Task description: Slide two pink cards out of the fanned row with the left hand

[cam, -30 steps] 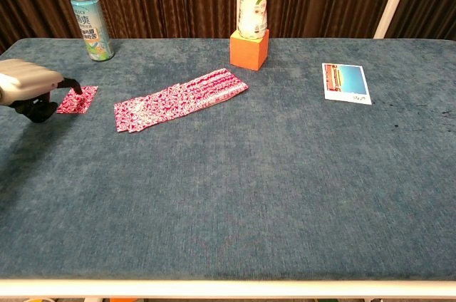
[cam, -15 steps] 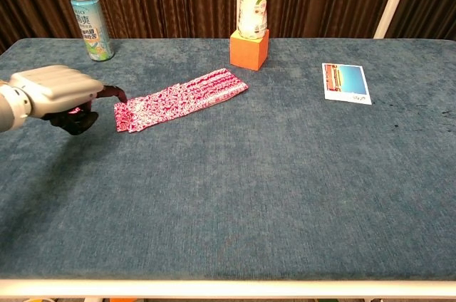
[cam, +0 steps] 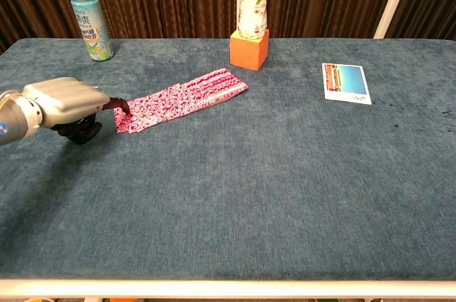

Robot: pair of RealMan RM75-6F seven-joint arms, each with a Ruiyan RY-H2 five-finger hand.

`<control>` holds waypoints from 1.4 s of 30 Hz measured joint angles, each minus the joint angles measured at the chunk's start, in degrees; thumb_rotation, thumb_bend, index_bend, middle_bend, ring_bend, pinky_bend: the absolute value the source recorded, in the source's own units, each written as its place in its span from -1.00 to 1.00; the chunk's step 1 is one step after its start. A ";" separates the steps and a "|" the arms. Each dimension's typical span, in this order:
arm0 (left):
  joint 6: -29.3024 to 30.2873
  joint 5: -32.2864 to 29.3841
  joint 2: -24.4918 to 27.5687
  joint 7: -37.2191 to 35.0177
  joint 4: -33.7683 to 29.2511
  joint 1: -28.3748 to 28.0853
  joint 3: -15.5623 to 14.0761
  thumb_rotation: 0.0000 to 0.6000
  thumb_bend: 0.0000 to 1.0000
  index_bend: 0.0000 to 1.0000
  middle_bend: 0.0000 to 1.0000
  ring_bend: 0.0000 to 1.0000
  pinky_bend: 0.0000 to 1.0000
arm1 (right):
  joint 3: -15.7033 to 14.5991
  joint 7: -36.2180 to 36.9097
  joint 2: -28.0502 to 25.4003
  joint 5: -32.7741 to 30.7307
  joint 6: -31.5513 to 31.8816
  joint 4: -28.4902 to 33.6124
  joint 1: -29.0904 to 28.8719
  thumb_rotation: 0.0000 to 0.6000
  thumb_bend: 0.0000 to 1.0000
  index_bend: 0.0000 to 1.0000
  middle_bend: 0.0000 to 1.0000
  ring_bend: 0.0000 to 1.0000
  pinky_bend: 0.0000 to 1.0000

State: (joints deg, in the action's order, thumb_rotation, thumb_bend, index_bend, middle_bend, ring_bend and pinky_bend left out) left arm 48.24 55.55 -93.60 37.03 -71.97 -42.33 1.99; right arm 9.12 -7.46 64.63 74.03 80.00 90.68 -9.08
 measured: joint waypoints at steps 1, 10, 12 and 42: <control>-0.16 -0.37 0.17 0.29 -0.47 0.07 -0.23 1.00 0.32 -0.68 0.82 0.85 1.00 | 0.00 0.07 0.01 0.00 0.01 -0.02 0.02 1.00 -0.43 -1.00 -1.00 -1.00 -1.00; 1.16 0.68 1.99 0.48 -6.14 1.24 -2.24 1.00 0.33 -0.67 0.82 0.85 1.00 | -0.14 -0.15 0.04 0.63 0.22 0.46 0.00 1.00 -0.43 -1.00 -1.00 -1.00 -1.00; 1.64 1.19 2.44 0.58 -7.49 1.57 -2.82 1.00 0.33 -0.67 0.82 0.85 1.00 | -0.17 -0.23 0.04 0.76 0.25 0.58 -0.01 1.00 -0.43 -1.00 -1.00 -1.00 -1.00; 6.65 11.14 9.31 2.52 -26.73 6.27 -11.68 1.00 0.33 -0.67 0.82 0.85 1.00 | -0.42 -0.47 0.05 1.24 0.42 1.08 0.13 1.00 -0.43 -1.00 -1.00 -1.00 -1.00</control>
State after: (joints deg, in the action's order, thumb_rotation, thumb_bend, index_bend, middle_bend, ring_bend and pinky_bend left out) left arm 54.89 66.69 -84.29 39.55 -98.70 -36.05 -9.69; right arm 8.70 -7.92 64.68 75.27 80.42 91.77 -8.94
